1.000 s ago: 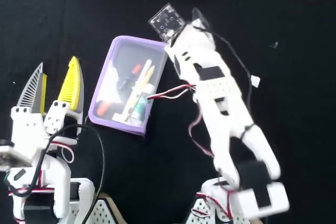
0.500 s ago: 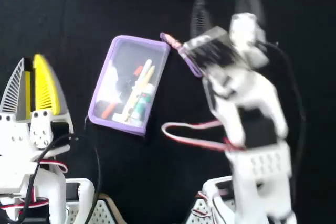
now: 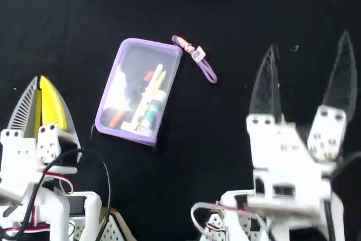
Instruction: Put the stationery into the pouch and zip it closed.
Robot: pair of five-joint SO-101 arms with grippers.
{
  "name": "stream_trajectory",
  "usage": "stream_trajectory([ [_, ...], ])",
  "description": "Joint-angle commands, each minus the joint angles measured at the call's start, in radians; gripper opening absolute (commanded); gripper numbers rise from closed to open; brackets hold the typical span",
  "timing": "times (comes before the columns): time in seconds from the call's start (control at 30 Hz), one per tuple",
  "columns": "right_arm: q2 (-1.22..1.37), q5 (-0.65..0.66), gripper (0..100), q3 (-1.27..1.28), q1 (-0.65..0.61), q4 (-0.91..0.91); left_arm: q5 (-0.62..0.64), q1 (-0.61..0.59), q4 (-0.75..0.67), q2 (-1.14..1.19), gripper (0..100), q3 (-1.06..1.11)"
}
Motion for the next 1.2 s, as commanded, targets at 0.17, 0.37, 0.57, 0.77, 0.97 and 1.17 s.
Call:
stream_trajectory([
  [0.17,-0.326,-0.120,7.6,0.249,0.012,0.006,0.003,0.001,0.276,-0.002,3,-0.038],
  [0.37,-0.400,-0.127,7.7,0.343,0.026,0.095,0.002,0.001,0.402,-0.003,3,-0.036],
  [0.57,-0.406,-0.186,7.5,0.349,0.051,0.221,0.002,-0.001,0.463,-0.003,3,0.016],
  [0.77,-0.406,-0.218,7.5,0.400,0.051,0.381,-0.040,-0.012,0.468,-0.003,3,0.174],
  [0.97,-0.406,-0.210,7.5,0.621,0.051,0.431,-0.069,-0.012,0.460,-0.003,3,0.298],
  [1.17,-0.406,-0.218,7.5,0.834,0.051,0.430,-0.069,-0.012,0.457,-0.003,3,0.424],
])
